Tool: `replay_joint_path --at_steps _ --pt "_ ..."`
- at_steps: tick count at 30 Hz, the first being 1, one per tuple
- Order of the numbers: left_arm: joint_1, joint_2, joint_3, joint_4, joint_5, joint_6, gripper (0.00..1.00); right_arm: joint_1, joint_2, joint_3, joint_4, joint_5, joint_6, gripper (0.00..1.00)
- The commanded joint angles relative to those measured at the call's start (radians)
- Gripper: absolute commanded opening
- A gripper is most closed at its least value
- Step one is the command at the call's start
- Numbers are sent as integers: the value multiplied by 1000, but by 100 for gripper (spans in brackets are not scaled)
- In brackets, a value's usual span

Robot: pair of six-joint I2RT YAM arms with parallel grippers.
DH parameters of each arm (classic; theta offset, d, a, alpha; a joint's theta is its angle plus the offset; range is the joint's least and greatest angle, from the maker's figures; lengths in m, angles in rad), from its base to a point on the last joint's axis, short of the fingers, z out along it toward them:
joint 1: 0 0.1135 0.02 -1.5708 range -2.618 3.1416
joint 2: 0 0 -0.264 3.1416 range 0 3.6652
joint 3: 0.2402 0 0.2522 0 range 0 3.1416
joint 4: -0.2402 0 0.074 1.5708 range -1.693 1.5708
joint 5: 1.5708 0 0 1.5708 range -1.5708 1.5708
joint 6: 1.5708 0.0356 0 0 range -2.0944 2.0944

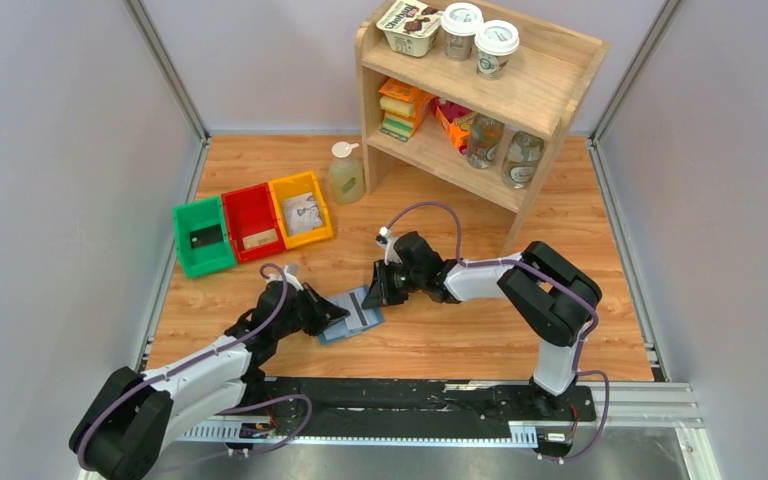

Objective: Take the credit cards out of the card holder
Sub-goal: Remove the credit card from the card holder.

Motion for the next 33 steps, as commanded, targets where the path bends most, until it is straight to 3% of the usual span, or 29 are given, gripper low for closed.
replay_joint_path --at_steps 1,21,30,33 --pt "6 -17 -8 -19 3 -13 4 -7 34 -29 -53 73 -18 12" --pt "14 -124 -5 -115 3 -30 1 -13 68 3 -99 91 -21 10" --pt "17 -161 50 -342 -48 -11 0 -24 74 6 -118 115 -18 9" --pt "22 -126 38 -310 -45 -11 0 -34 69 1 -125 134 -12 8"
